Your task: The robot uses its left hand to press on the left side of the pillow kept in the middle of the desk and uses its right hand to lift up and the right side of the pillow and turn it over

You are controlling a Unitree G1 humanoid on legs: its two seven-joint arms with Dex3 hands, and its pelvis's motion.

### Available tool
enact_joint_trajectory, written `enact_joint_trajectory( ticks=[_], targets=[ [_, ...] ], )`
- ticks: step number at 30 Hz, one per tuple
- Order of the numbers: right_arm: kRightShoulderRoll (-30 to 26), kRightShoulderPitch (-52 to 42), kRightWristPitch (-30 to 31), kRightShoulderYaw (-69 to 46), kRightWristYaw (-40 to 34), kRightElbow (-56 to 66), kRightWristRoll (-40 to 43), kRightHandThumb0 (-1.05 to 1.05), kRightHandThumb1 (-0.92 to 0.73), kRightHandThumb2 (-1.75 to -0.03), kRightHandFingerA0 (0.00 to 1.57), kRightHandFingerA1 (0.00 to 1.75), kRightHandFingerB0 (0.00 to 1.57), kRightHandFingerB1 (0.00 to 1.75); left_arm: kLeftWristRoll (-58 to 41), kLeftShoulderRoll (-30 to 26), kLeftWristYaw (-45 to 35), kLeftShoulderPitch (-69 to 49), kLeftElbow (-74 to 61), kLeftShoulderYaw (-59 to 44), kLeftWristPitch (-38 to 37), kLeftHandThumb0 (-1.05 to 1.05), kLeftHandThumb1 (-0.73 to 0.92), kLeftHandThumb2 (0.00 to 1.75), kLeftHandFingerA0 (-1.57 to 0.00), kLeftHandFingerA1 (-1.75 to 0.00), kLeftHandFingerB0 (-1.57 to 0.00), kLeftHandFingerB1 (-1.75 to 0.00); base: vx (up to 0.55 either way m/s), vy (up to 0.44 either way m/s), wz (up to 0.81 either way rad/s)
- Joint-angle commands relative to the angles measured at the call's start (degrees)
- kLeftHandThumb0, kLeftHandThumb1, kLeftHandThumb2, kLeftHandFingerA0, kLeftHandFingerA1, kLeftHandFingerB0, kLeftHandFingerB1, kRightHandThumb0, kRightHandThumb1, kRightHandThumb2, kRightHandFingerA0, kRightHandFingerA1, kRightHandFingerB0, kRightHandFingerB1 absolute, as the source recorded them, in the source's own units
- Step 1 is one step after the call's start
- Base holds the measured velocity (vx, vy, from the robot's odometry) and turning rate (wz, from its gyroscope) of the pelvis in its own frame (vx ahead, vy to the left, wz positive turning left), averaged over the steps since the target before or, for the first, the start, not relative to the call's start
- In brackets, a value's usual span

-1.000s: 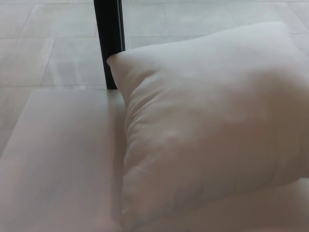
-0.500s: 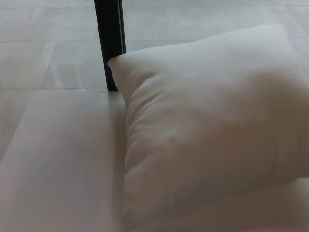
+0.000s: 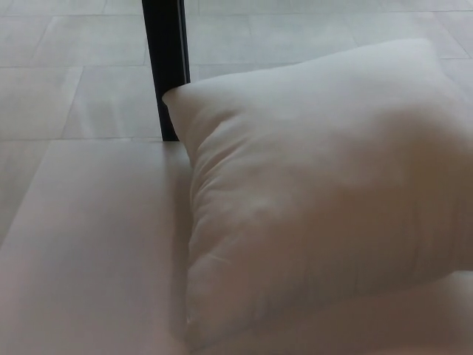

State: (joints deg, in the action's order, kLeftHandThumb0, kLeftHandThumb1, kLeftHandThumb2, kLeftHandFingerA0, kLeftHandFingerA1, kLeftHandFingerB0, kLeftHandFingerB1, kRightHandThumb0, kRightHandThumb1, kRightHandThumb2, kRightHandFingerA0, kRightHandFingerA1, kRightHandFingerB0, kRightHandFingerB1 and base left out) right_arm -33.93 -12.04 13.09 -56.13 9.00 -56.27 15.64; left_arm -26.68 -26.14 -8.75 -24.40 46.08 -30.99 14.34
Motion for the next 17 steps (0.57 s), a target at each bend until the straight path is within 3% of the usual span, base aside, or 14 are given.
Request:
enact_joint_trajectory(
  ticks=[1,3,4,5,6,7,8,9,10,11,12,13,14,17],
  targets=[
    [-0.92,-2.27,-14.80,7.94,-2.42,-3.02,-5.39,-0.51,-0.43,-0.57,1.10,1.61,0.30,0.57,5.83,-5.85,-9.09,-0.57,4.66,4.40,-4.09,-0.85,0.21,0.67,-0.98,-1.37,-0.29,-0.79,0.00,0.000,0.00],
    [-1.21,-2.56,-15.17,8.97,-2.70,-3.63,-5.17,-0.50,-0.43,-0.58,1.13,1.64,0.32,0.57,5.59,-5.99,-9.29,-0.50,4.42,4.63,-4.21,-0.80,0.20,0.65,-0.98,-1.35,-0.35,-0.77,0.00,0.000,0.00],
    [-1.21,-2.63,-15.18,9.27,-3.40,-3.60,-5.01,-0.41,-0.28,-0.82,1.36,1.40,0.35,0.64,6.13,-6.01,-8.88,-0.71,4.02,5.12,-4.92,-0.76,0.19,0.64,-1.04,-1.34,-0.43,-0.77,0.00,0.000,0.00],
    [-1.20,-2.59,-15.42,9.67,-4.01,-3.77,-5.10,-0.46,-0.47,-0.54,1.07,1.69,0.38,0.53,6.54,-6.08,-8.19,-0.59,4.05,5.46,-5.34,-0.76,0.15,0.58,-0.99,-1.19,-0.47,-0.69,0.00,0.000,0.00],
    [-1.22,-2.39,-16.46,10.13,-4.58,-4.56,-4.99,-0.46,-0.46,-0.54,1.13,1.68,0.44,0.56,8.09,-6.00,-5.97,-0.32,4.66,6.41,-7.61,-0.74,0.15,0.56,-1.25,-1.28,-0.67,-0.65,0.00,0.000,0.00],
    [-1.25,-2.25,-17.46,10.14,-4.69,-5.32,-4.53,-0.46,-0.46,-0.54,1.13,1.68,0.44,0.56,9.97,-5.74,-3.79,-0.39,5.14,7.50,-10.75,-0.74,0.15,0.56,-1.25,-1.28,-0.67,-0.65,0.00,0.000,0.00],
    [-1.34,-2.22,-18.10,10.75,-5.47,-5.76,-4.91,-0.45,-0.46,-0.54,1.14,1.70,0.47,0.56,10.90,-5.76,-3.54,-0.64,5.68,8.15,-13.36,-0.78,0.15,0.57,-1.29,-1.36,-0.84,-0.63,0.00,0.000,0.00],
    [-1.61,-2.31,-18.72,11.83,-6.37,-5.93,-5.70,-0.47,-0.46,-0.54,1.14,1.70,0.50,0.56,12.28,-5.70,-1.74,-0.51,6.54,9.20,-14.96,-0.81,0.17,0.59,-1.21,-1.33,-0.93,-0.57,0.00,0.000,0.00],
    [-1.75,-2.48,-19.08,12.81,-7.19,-5.87,-6.34,-0.48,-0.44,-0.58,1.10,1.73,0.52,0.58,12.50,-5.48,-0.95,-0.69,6.33,9.41,-15.43,-0.74,0.15,0.61,-1.08,-1.16,-1.00,-0.59,0.00,0.000,0.00],
    [-1.69,-2.62,-19.46,13.09,-7.41,-5.80,-6.46,-0.45,-0.34,-0.84,1.40,1.43,0.52,0.68,12.53,-5.44,-0.74,-0.73,6.36,9.46,-15.71,-0.71,0.16,0.64,-1.12,-1.27,-1.06,-0.61,0.00,0.000,0.00],
    [-1.66,-2.78,-20.17,13.57,-7.63,-5.91,-6.36,-0.45,-0.34,-0.84,1.40,1.43,0.52,0.68,12.60,-5.46,-0.43,-0.66,6.75,9.66,-16.25,-0.71,0.16,0.64,-1.12,-1.27,-1.06,-0.61,0.00,0.000,0.00],
    [-1.76,-2.90,-20.71,14.60,-8.93,-6.09,-7.20,-0.49,-0.48,-0.55,1.12,1.69,0.60,0.56,12.99,-5.57,0.04,-0.35,7.49,10.06,-16.72,-0.73,0.15,0.63,-1.07,-1.24,-1.08,-0.61,0.00,0.000,0.00],
    [-1.68,-3.43,-21.92,15.47,-9.45,-5.98,-7.81,-0.47,-0.50,-0.55,1.06,1.69,0.65,0.56,13.33,-5.58,0.92,-0.04,8.10,10.31,-16.62,-0.67,0.16,0.65,-1.12,-1.31,-1.08,-0.68,0.00,0.000,0.00],
    [-1.36,-3.68,-23.10,16.16,-9.94,-6.07,-7.63,-0.46,-0.48,-0.59,1.04,1.72,0.64,0.58,14.10,-6.11,2.27,0.84,8.44,11.05,-15.29,-0.67,0.16,0.66,-1.14,-1.31,-1.04,-0.70,0.00,0.000,0.00]
  ],
)
